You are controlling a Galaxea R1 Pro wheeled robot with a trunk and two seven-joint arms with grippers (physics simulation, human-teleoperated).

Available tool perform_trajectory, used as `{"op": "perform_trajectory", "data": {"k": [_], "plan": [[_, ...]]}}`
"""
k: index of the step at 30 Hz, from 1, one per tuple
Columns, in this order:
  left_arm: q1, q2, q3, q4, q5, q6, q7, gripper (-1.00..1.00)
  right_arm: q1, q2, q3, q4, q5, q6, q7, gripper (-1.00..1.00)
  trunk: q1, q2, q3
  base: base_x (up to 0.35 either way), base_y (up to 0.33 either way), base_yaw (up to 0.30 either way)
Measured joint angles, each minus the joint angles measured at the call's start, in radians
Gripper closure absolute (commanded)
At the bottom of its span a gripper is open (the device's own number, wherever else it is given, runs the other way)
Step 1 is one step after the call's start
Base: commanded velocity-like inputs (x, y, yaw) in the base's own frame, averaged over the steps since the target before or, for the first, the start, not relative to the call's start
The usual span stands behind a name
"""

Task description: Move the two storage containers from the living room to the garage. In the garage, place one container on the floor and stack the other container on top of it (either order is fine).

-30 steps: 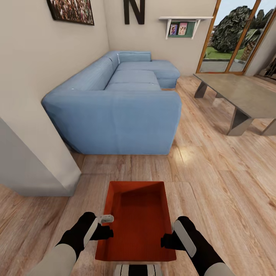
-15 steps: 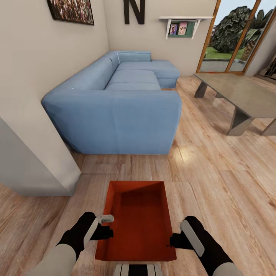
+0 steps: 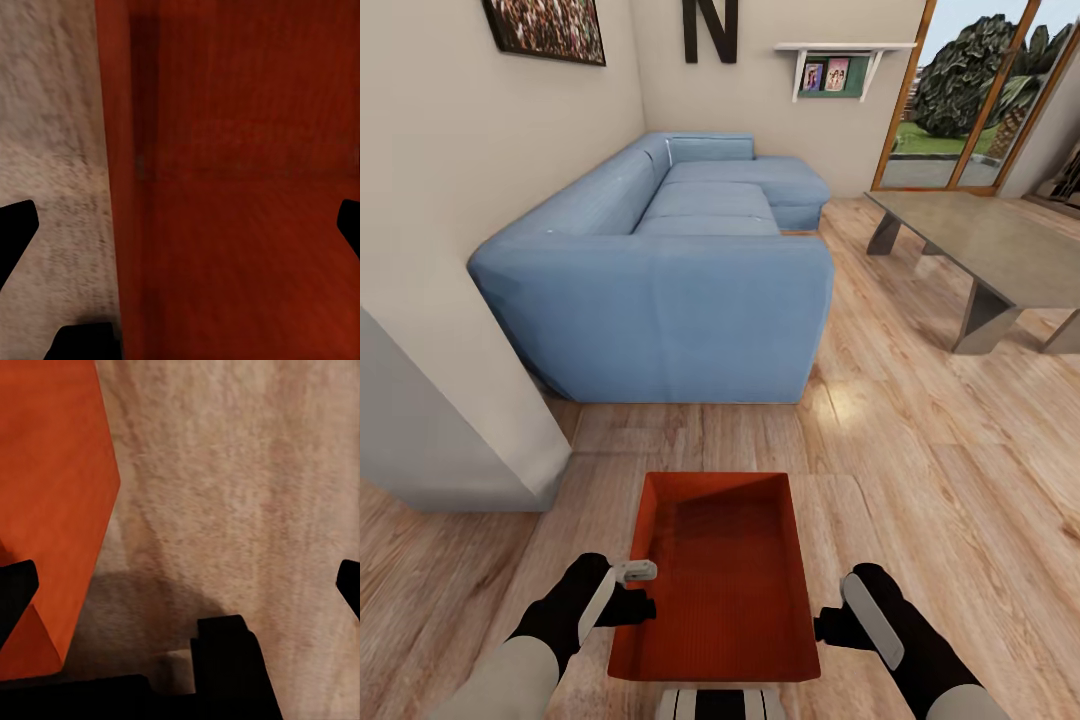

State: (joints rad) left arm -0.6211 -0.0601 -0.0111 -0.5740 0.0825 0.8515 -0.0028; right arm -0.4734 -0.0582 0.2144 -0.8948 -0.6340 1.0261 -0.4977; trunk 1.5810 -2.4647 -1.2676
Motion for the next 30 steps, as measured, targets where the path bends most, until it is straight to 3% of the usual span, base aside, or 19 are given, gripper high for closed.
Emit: {"op": "perform_trajectory", "data": {"k": [30], "plan": [[0.000,0.000,0.000,0.000,0.000,0.000,-0.002,-1.00,0.000,0.007,0.005,-0.021,0.000,0.000,0.003,-1.00,0.000,0.000,0.000,0.000,0.000,0.000]]}}
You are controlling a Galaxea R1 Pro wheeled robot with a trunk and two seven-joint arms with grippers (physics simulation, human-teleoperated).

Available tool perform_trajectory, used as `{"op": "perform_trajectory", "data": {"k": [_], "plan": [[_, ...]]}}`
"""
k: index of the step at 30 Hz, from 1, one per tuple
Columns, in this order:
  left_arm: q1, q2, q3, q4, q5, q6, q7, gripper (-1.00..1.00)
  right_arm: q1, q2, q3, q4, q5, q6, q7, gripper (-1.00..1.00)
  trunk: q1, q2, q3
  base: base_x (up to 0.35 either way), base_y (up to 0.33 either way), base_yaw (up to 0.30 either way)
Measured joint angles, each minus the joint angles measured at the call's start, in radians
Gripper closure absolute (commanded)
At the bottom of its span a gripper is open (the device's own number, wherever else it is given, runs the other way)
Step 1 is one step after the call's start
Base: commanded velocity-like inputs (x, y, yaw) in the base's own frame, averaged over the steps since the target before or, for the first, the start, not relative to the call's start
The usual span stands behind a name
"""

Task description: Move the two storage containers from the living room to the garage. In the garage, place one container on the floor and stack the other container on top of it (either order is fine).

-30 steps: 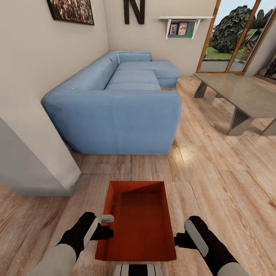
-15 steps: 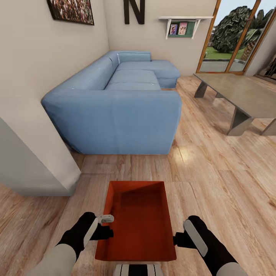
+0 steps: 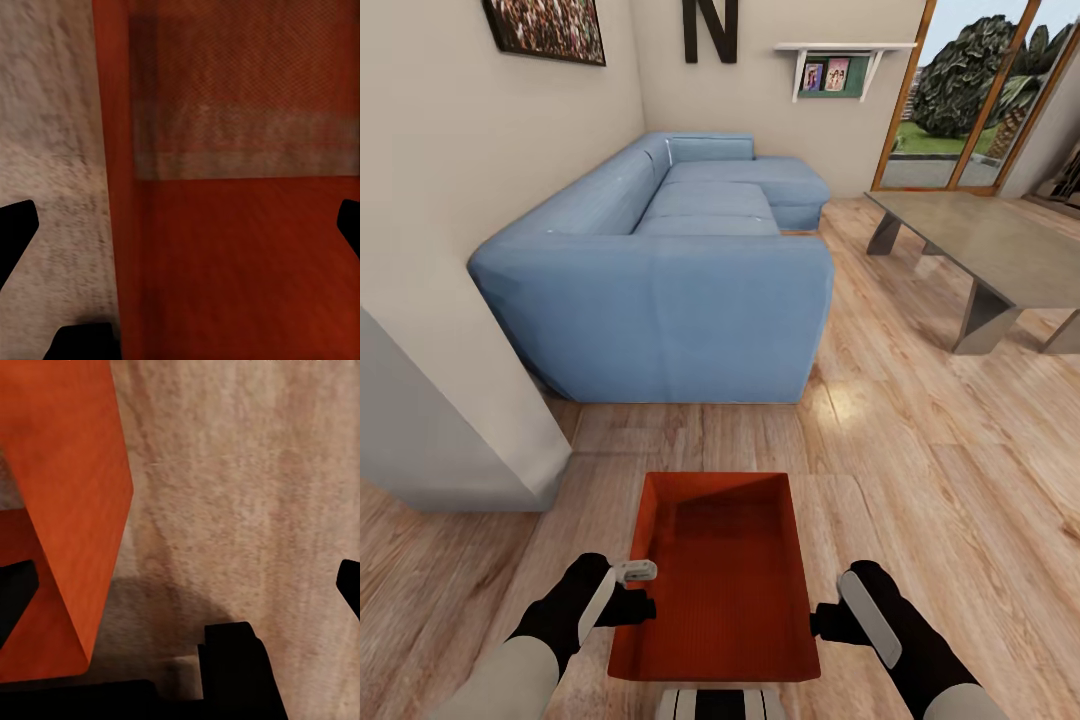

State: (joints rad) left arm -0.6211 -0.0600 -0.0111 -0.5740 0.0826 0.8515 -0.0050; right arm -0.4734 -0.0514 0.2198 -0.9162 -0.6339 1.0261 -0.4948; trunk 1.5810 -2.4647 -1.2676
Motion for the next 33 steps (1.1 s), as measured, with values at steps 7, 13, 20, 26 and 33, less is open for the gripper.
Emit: {"op": "perform_trajectory", "data": {"k": [7,13,20,26,33], "plan": [[0.000,0.000,0.000,0.000,0.001,0.000,-0.001,-1.00,0.000,0.000,0.001,-0.022,0.000,0.000,0.001,-1.00,0.000,0.000,0.000,0.000,0.000,0.000],[0.000,0.000,0.000,0.000,0.001,0.000,-0.002,-1.00,0.000,0.000,0.002,-0.031,0.000,0.000,0.003,-1.00,0.000,0.000,0.000,0.000,0.000,0.000],[0.000,0.000,0.000,0.000,0.000,0.000,-0.003,-1.00,0.000,0.002,0.002,-0.036,0.000,0.000,0.005,-1.00,0.000,0.000,0.000,0.000,0.000,0.000],[0.000,0.000,0.000,0.000,0.000,0.000,-0.003,-1.00,0.000,0.003,0.003,-0.037,0.000,0.000,0.005,-1.00,0.000,0.000,0.000,0.000,0.000,0.000],[0.000,0.000,0.000,0.000,0.000,0.000,-0.003,-1.00,0.000,0.011,0.005,-0.037,-0.001,0.000,0.007,-1.00,0.000,0.000,0.000,0.000,0.000,0.000]]}}
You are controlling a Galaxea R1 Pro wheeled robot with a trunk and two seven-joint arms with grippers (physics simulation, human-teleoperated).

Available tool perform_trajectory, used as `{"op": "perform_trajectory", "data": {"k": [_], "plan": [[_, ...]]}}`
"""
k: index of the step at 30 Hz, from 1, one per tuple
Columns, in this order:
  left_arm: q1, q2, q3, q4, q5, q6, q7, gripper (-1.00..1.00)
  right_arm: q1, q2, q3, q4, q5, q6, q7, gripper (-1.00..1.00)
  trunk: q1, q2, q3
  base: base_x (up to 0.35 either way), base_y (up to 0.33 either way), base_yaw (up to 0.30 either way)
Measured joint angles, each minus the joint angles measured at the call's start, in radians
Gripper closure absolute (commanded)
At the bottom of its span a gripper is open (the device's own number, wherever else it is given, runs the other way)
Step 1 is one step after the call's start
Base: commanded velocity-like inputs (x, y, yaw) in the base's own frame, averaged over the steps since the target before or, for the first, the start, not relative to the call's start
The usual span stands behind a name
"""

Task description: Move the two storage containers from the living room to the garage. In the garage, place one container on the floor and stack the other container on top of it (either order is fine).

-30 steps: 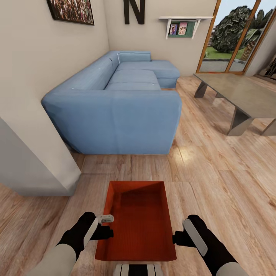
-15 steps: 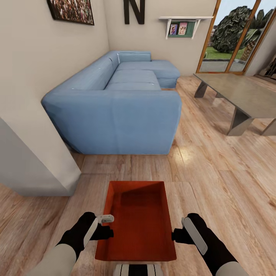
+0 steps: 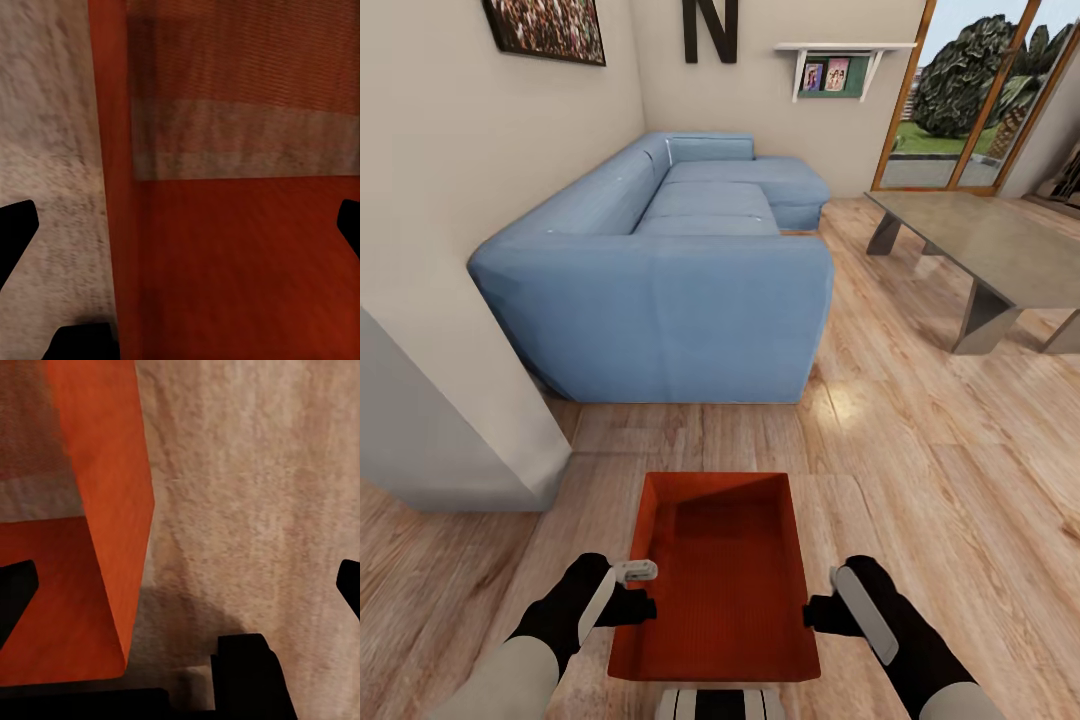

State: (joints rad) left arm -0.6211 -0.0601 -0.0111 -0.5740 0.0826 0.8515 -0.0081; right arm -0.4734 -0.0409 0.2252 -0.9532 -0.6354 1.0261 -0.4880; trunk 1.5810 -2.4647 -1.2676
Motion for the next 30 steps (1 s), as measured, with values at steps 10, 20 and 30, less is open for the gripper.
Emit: {"op": "perform_trajectory", "data": {"k": [10,20,30], "plan": [[0.000,0.000,0.000,0.000,0.001,0.000,0.000,-1.00,0.000,0.049,0.009,0.001,0.000,-0.003,0.000,-1.00,0.000,0.000,0.000,0.000,0.000,0.000],[0.000,0.000,0.000,0.000,0.001,0.000,0.000,-1.00,0.000,0.050,0.010,0.003,0.000,-0.003,0.000,-1.00,0.000,0.000,0.000,0.000,0.000,0.000],[0.000,0.000,0.000,0.000,0.001,0.000,0.000,-1.00,0.000,0.049,0.010,0.003,0.000,-0.003,0.000,-1.00,0.000,0.000,0.000,0.000,0.000,0.000]]}}
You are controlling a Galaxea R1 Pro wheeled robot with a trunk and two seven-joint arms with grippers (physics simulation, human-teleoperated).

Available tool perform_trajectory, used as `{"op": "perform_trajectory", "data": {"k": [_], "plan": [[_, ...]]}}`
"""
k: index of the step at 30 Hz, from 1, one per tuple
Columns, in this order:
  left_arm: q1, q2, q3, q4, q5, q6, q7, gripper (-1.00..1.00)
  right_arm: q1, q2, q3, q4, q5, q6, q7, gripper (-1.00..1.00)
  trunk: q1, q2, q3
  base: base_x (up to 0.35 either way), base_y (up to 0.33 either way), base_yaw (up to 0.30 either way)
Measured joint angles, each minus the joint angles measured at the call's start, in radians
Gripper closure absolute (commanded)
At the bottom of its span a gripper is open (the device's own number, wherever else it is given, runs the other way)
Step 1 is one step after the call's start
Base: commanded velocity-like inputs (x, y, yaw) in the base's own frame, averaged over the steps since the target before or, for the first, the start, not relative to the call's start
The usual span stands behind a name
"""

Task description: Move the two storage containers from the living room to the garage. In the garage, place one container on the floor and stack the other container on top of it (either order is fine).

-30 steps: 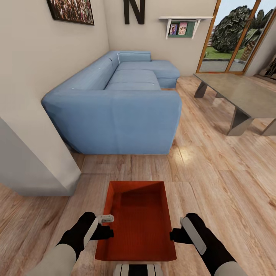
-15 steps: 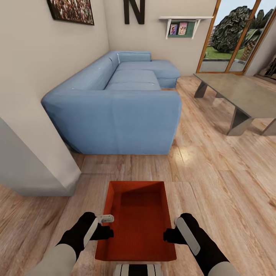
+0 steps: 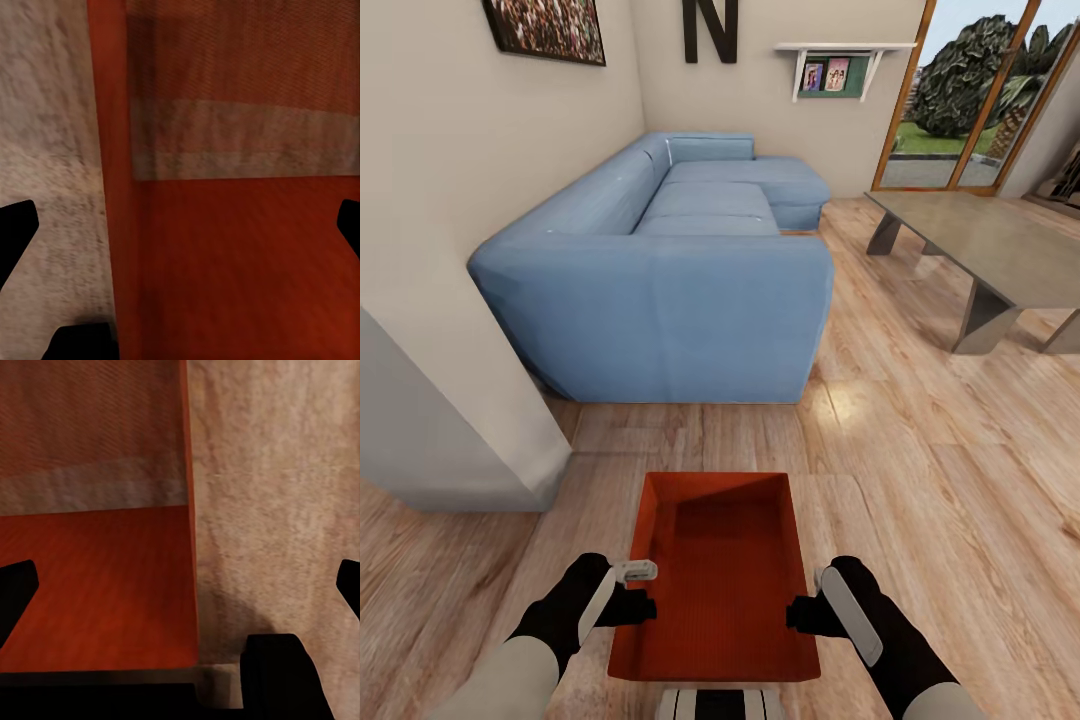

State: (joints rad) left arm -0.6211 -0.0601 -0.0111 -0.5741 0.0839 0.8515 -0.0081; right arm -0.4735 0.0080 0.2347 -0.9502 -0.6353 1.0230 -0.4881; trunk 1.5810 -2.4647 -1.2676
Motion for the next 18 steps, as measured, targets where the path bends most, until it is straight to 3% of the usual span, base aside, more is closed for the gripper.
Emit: {"op": "perform_trajectory", "data": {"k": [18], "plan": [[0.000,0.000,0.000,0.000,-0.001,0.000,0.002,-1.00,0.000,-0.003,-0.002,0.000,0.001,0.000,0.000,-1.00,0.008,-0.014,-0.006,0.000,0.000,0.000]]}}
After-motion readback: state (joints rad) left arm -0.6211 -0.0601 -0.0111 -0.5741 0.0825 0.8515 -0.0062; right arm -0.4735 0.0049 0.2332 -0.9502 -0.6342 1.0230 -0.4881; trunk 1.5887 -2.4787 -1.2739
